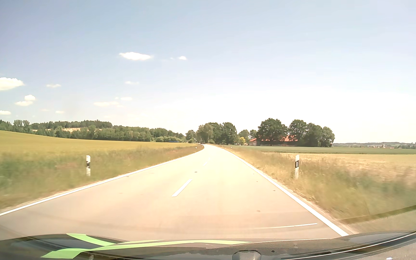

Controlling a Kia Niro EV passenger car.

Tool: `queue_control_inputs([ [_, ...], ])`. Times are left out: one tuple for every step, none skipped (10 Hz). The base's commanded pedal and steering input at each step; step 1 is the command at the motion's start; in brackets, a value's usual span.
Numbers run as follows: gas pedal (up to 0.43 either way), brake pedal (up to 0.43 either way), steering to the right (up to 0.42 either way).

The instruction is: Follow the waypoints while adhering to traffic rules and regulations

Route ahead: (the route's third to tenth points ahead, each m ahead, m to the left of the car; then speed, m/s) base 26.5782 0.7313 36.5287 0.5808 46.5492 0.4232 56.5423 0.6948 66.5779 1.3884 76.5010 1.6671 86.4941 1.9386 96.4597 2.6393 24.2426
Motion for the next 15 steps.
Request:
queue_control_inputs([
  [0.209,0.0,-0.003],
  [0.22,0.0,-0.003],
  [0.228,0.0,-0.003],
  [0.228,0.0,-0.003],
  [0.24,0.0,-0.003],
  [0.24,0.0,-0.003],
  [0.248,0.0,-0.003],
  [0.248,0.0,-0.003],
  [0.26,0.0,-0.003],
  [0.268,0.0,-0.004],
  [0.268,0.0,-0.003],
  [0.268,0.0,-0.003],
  [0.268,0.0,-0.003],
  [0.268,0.0,-0.003],
  [0.268,0.0,-0.003],
])
